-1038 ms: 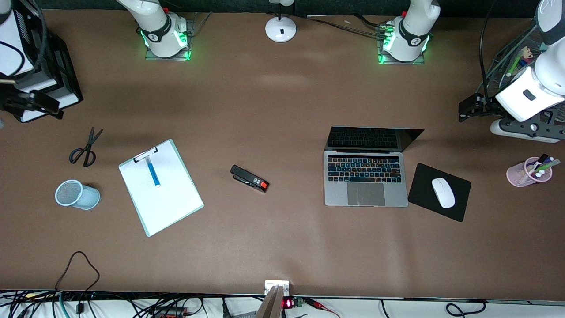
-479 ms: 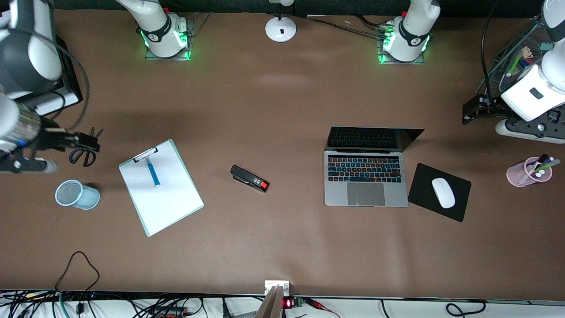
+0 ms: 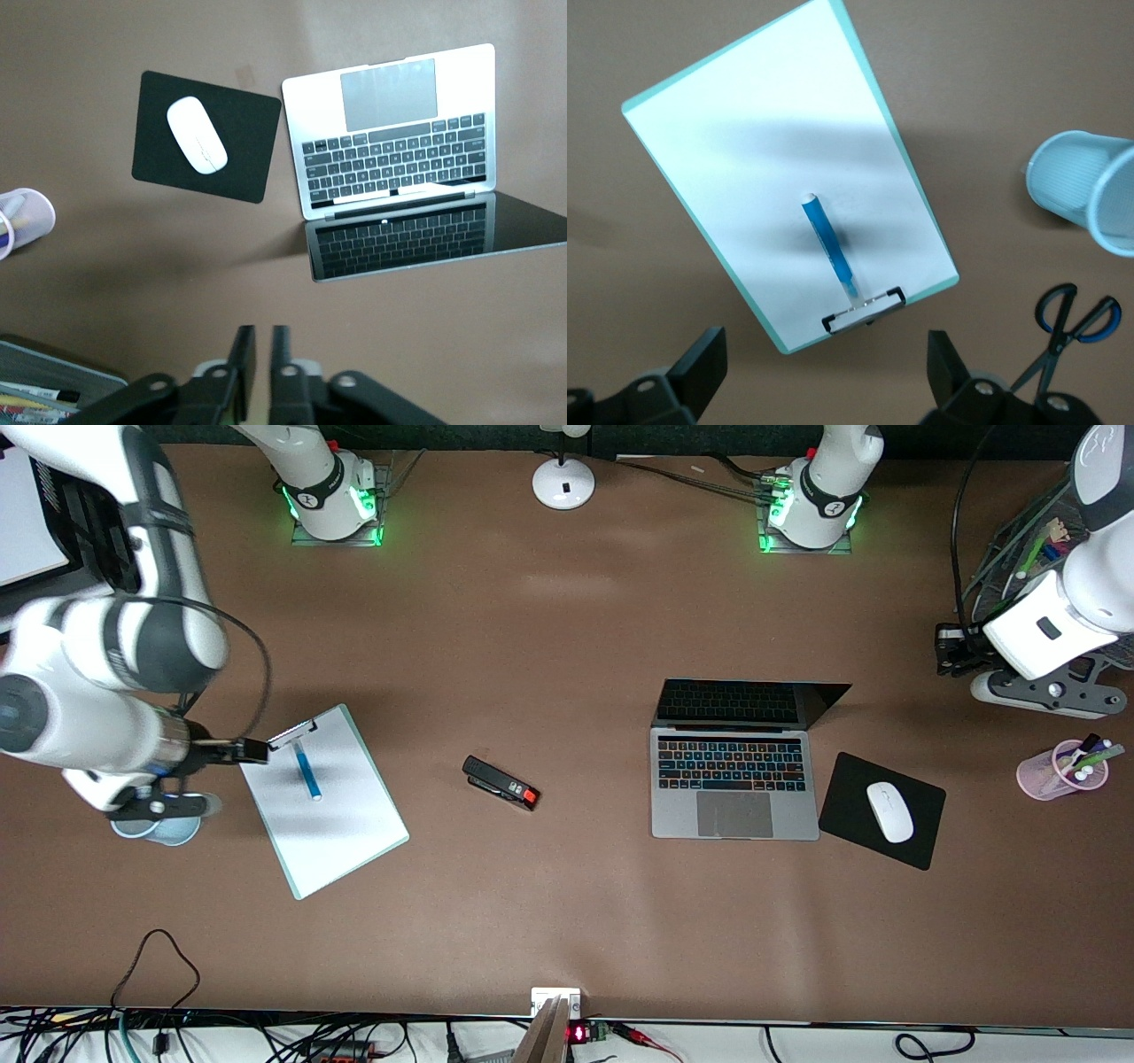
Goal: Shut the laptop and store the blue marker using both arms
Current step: 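Lower the right gripper onto the blue marker while the left gripper reaches the laptop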
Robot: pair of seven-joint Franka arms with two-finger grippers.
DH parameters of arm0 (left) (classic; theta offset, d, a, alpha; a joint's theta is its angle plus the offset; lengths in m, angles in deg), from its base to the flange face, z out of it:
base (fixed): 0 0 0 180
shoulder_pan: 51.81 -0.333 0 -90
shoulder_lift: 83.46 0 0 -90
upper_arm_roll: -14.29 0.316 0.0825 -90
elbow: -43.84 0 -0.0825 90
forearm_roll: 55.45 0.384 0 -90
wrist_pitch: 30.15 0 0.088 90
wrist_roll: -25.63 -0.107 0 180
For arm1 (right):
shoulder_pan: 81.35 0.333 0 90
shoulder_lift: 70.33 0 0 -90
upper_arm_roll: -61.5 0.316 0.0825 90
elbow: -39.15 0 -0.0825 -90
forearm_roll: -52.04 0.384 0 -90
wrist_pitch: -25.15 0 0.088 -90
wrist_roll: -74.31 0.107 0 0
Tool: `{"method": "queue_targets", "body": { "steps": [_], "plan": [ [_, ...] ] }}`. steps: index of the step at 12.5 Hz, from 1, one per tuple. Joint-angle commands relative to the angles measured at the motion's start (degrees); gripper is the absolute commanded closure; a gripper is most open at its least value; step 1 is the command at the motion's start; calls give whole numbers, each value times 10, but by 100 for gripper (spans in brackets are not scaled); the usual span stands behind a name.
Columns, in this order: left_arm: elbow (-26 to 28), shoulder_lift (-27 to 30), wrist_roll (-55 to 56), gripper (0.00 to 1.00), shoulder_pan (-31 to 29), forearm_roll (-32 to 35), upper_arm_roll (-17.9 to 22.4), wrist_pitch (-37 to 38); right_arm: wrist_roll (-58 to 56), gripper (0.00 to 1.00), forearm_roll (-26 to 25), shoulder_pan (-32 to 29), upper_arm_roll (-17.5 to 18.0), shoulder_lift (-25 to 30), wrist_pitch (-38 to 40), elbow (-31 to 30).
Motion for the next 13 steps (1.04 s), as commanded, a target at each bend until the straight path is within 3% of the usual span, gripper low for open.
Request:
{"method": "queue_targets", "body": {
  "steps": [1, 3, 6, 9, 13],
  "plan": [
    [-11, 0, 6, 100, 1, -12, -9, 38, -52, 0, -4, -5, -2, -29, -15, 7],
    [5, 11, 29, 100, 1, -18, -23, 61, -83, 0, -3, -7, -2, -53, -31, 5],
    [72, 49, 54, 100, 0, -56, -26, 54, -144, 0, 0, -7, -2, -77, -50, 1],
    [169, 98, 99, 100, 0, -64, -54, -17, -197, 0, 40, -8, -2, -103, -90, -5],
    [261, 125, 184, 100, -2, -63, -131, -128, -214, 5, 40, -3, -2, -118, -147, -34]
  ]
}}
